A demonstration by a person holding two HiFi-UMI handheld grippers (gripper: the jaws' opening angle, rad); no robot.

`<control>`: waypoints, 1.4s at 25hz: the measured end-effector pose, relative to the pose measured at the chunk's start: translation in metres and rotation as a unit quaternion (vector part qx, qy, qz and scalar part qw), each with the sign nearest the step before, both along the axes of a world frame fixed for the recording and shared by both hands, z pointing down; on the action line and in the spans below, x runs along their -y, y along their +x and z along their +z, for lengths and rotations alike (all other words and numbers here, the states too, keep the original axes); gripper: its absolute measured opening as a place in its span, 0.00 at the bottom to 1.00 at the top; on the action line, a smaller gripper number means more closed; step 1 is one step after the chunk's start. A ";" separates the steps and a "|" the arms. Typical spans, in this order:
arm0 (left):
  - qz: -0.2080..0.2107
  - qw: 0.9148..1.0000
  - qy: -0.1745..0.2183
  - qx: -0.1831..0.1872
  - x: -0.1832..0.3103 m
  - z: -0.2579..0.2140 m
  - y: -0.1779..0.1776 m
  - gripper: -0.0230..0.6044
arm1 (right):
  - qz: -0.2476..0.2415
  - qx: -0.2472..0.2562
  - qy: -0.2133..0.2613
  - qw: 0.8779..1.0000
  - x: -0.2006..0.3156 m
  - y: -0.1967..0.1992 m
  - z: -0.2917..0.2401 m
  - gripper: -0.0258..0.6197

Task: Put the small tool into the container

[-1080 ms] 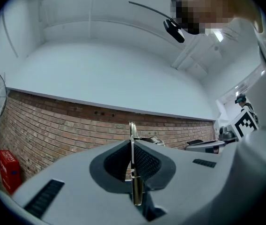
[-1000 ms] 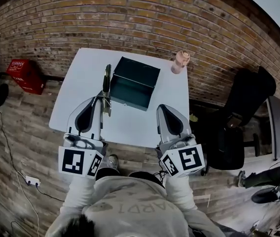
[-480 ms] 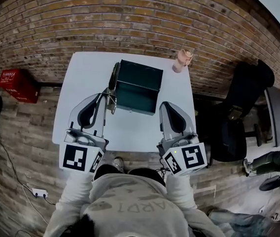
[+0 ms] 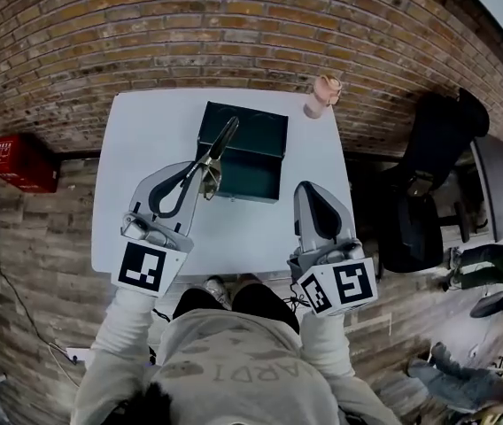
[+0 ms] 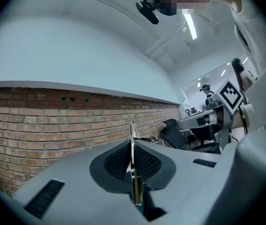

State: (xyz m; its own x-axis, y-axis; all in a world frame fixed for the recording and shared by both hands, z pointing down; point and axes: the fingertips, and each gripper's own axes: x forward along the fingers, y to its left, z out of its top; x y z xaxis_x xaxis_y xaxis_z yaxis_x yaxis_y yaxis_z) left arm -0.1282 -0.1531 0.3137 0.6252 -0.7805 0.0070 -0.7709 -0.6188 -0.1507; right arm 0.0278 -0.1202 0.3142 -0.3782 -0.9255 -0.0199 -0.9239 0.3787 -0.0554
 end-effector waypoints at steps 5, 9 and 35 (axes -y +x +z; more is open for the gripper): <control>0.058 0.995 0.018 0.085 0.019 0.024 0.027 0.05 | 0.014 0.004 -0.014 1.000 0.017 0.015 0.013 0.06; 0.105 0.982 0.019 0.154 0.029 0.054 0.052 0.05 | 0.014 0.011 -0.023 1.000 0.035 0.022 0.020 0.06; 0.261 0.862 0.008 0.435 0.092 0.222 0.122 0.05 | 0.009 0.021 -0.080 0.997 0.120 0.065 0.067 0.06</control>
